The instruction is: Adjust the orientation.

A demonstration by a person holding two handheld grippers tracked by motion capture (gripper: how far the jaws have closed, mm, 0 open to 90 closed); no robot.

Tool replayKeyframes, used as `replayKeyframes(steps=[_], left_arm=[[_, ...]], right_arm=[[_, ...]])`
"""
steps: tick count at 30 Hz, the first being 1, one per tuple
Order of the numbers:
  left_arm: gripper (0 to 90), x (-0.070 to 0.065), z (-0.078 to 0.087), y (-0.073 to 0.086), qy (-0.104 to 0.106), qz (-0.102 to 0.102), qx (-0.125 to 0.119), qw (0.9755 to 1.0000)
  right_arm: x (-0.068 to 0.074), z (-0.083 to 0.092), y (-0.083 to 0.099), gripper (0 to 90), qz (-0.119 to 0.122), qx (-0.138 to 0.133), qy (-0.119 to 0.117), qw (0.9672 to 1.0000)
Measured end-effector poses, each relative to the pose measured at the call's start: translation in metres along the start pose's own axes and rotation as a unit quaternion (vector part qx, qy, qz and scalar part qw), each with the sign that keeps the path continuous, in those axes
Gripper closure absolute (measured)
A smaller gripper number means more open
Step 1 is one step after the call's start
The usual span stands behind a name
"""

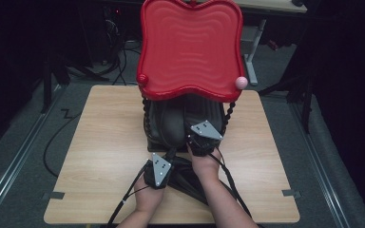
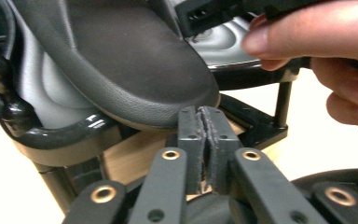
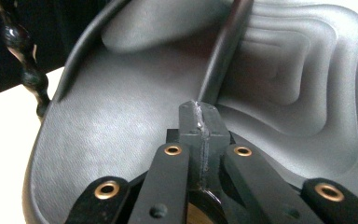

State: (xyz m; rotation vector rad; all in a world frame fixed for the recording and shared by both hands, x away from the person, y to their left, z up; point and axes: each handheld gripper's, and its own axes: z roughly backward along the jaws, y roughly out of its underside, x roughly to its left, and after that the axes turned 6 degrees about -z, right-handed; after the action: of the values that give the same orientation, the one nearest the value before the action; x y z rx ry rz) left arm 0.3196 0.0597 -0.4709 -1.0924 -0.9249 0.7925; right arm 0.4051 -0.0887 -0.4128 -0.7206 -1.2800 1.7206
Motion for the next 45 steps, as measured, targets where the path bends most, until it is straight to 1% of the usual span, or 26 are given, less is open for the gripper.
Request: replayKeyframes(steps=[1, 5, 6, 7, 8, 9, 10, 12, 14, 15, 17, 19, 21, 25, 26, 27, 28, 30, 33, 35, 36, 39, 40, 41, 43, 45], left_arm=[[89.6, 0.002, 0.0, 0.0, -0.001, 0.002, -0.001, 1.0], [90.0, 0.008, 0.001, -0.001, -0.005, -0.005, 0.0, 1.0], [90.0, 0.009, 0.001, -0.001, -0.005, -0.006, 0.001, 1.0], [90.0, 0.01, 0.001, -0.001, -0.005, -0.007, 0.0, 1.0], [90.0, 0.011, 0.001, -0.001, -0.004, -0.008, 0.001, 1.0], [90.0, 0.011, 0.001, -0.002, -0.004, -0.011, 0.002, 0.9999], [90.0, 0.012, 0.001, -0.002, -0.003, -0.011, 0.002, 0.9999], [90.0, 0.013, -0.001, -0.003, -0.007, -0.018, 0.001, 0.9998], [90.0, 0.018, -0.003, -0.004, -0.009, -0.017, 0.0, 0.9998], [90.0, 0.019, -0.004, -0.006, -0.009, -0.017, 0.001, 0.9998], [90.0, 0.023, -0.007, -0.009, -0.007, -0.025, 0.004, 0.9997], [90.0, 0.024, -0.011, -0.011, -0.007, -0.034, 0.006, 0.9994], [90.0, 0.024, -0.013, -0.012, -0.008, -0.035, 0.007, 0.9993], [90.0, 0.027, -0.016, -0.013, -0.012, -0.04, 0.01, 0.9991], [90.0, 0.028, -0.017, -0.013, -0.016, -0.039, 0.013, 0.999], [90.0, 0.031, -0.019, -0.013, -0.015, -0.032, 0.014, 0.9993], [90.0, 0.032, -0.02, -0.013, -0.017, -0.03, 0.017, 0.9993], [90.0, 0.034, -0.023, -0.014, -0.024, -0.028, 0.016, 0.9992], [90.0, 0.039, -0.026, -0.017, -0.025, -0.012, 0.02, 0.9994], [90.0, 0.041, -0.026, -0.019, -0.025, -0.006, 0.016, 0.9995], [90.0, 0.043, -0.026, -0.02, -0.024, -0.004, 0.014, 0.9996], [90.0, 0.043, -0.025, -0.022, -0.018, 0.0, 0.006, 0.9998], [90.0, 0.041, -0.023, -0.023, -0.017, -0.004, -0.002, 0.9998], [89.9, 0.04, -0.022, -0.024, -0.017, -0.005, -0.006, 0.9998], [89.1, 0.038, -0.023, -0.025, -0.017, -0.006, -0.01, 0.9998], [88.3, 0.039, -0.026, -0.026, -0.02, -0.002, -0.009, 0.9998]], right_arm=[[-0.001, -0.001, 0.0, 89.8, 0.0, 0.0, 0.001, 1.0], [-0.002, -0.001, 0.0, 89.4, -0.003, -0.003, 0.0, 1.0], [-0.001, -0.001, -0.002, 88.4, -0.004, -0.012, -0.006, 0.9999], [0.001, -0.002, -0.006, 83.7, -0.006, -0.022, -0.011, 0.9997], [0.001, -0.002, -0.006, 83.7, -0.006, -0.022, -0.011, 0.9997], [0.002, -0.003, -0.008, 80.4, -0.008, -0.025, -0.014, 0.9996], [0.003, -0.006, -0.012, 77.0, -0.009, -0.029, -0.011, 0.9995], [0.005, -0.01, -0.018, 77.2, -0.009, -0.029, -0.009, 0.9995], [0.007, -0.016, -0.024, 80.2, -0.001, -0.023, 0.002, 0.9997], [0.008, -0.019, -0.025, 81.1, -0.001, -0.019, 0.006, 0.9998], [0.008, -0.024, -0.026, 81.5, 0.004, -0.011, 0.011, 0.9999], [0.008, -0.027, -0.027, 82.3, 0.009, -0.011, 0.019, 0.9997], [0.009, -0.029, -0.029, 83.4, 0.005, -0.008, 0.026, 0.9996], [0.008, -0.03, -0.03, 83.9, -0.001, -0.012, 0.031, 0.9995], [0.008, -0.03, -0.031, 83.6, 0.0, -0.015, 0.032, 0.9994], [0.007, -0.03, -0.032, 83.4, 0.0, -0.015, 0.03, 0.9994], [0.007, -0.031, -0.033, 83.4, 0.003, -0.016, 0.024, 0.9996], [0.008, -0.033, -0.034, 83.3, 0.008, -0.014, 0.028, 0.9995], [0.008, -0.035, -0.035, 82.6, 0.005, -0.014, 0.027, 0.9995], [0.008, -0.032, -0.034, 81.5, -0.002, -0.018, 0.022, 0.9996], [0.008, -0.029, -0.033, 81.1, 0.001, -0.02, 0.02, 0.9996], [0.006, -0.011, -0.03, 79.6, -0.006, -0.034, 0.007, 0.9994], [0.005, -0.005, -0.029, 79.2, -0.005, -0.036, 0.003, 0.9993], [0.004, 0.006, -0.025, 78.9, 0.002, -0.04, -0.002, 0.9992], [0.002, 0.022, -0.017, 78.1, 0.009, -0.042, -0.01, 0.999], [0.0, 0.037, -0.009, 77.4, 0.011, -0.045, -0.019, 0.9988]])
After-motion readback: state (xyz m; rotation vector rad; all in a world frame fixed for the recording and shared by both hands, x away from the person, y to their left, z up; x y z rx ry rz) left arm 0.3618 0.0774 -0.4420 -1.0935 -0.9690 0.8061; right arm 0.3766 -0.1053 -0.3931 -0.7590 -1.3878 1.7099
